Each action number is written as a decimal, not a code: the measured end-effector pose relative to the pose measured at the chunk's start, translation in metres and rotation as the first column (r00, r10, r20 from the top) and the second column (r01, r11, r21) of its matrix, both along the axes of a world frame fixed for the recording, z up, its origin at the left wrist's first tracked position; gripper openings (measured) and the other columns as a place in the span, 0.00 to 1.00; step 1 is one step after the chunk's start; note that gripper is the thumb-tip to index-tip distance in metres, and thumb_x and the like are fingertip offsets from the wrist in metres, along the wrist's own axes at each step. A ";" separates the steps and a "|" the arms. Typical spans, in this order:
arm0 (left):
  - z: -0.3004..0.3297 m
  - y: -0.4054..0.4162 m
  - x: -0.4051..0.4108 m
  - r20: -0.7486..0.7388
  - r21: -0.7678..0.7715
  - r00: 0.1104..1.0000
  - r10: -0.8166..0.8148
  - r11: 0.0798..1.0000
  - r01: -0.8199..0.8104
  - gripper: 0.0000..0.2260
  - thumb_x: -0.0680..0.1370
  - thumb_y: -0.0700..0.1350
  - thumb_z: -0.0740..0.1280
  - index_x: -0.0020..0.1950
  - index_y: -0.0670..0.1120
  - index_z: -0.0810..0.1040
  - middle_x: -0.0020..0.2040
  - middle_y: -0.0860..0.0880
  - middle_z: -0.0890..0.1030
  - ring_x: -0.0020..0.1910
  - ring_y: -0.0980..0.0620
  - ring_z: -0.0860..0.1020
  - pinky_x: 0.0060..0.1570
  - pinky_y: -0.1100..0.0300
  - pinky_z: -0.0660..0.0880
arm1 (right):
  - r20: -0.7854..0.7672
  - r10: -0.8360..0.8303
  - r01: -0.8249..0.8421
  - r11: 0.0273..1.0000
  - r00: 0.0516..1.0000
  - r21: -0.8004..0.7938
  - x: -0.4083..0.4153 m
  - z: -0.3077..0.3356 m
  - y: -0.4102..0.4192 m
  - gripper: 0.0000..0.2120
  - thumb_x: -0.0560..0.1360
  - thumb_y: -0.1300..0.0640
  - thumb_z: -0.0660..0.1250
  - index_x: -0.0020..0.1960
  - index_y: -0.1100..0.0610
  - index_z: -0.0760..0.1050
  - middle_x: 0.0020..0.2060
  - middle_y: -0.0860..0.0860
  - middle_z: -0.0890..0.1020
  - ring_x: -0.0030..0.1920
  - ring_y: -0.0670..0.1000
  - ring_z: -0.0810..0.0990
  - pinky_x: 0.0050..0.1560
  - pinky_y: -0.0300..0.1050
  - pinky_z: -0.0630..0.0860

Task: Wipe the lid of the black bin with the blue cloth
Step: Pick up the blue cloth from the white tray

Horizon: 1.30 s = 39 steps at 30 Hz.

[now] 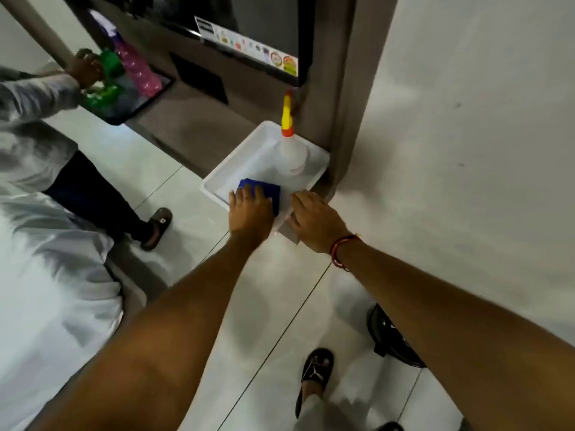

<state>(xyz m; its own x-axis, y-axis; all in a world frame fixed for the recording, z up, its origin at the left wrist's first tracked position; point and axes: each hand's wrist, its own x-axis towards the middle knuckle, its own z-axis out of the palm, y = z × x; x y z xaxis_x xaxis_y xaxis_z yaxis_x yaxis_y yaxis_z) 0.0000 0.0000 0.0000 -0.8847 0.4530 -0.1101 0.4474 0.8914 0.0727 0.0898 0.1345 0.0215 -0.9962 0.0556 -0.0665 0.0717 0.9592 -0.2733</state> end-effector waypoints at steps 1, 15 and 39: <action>-0.004 -0.002 -0.012 0.020 -0.010 0.999 0.048 0.999 -0.048 0.22 0.84 0.51 0.56 0.73 0.39 0.70 0.70 0.36 0.74 0.69 0.35 0.71 0.75 0.41 0.63 | 0.006 0.030 -0.030 0.999 1.000 0.028 -0.013 -0.005 -0.005 0.22 0.85 0.52 0.50 0.73 0.62 0.68 0.71 0.60 0.73 0.72 0.60 0.70 0.75 0.54 0.64; -0.038 0.022 -0.083 0.197 0.139 0.933 0.301 0.934 -0.330 0.18 0.80 0.43 0.68 0.66 0.35 0.72 0.62 0.34 0.77 0.63 0.34 0.75 0.62 0.42 0.76 | 0.170 -0.303 0.342 0.893 0.938 -0.292 -0.118 -0.056 -0.023 0.18 0.79 0.61 0.68 0.66 0.65 0.71 0.64 0.64 0.74 0.64 0.65 0.76 0.66 0.59 0.77; -0.126 0.199 0.211 0.753 0.529 0.581 -0.308 0.809 -0.256 0.25 0.75 0.39 0.74 0.71 0.41 0.73 0.58 0.45 0.82 0.55 0.48 0.81 0.53 0.60 0.78 | 0.262 -0.911 0.744 0.068 0.317 -0.665 0.245 -0.151 0.155 0.06 0.75 0.65 0.64 0.50 0.59 0.77 0.44 0.57 0.83 0.45 0.59 0.81 0.49 0.52 0.80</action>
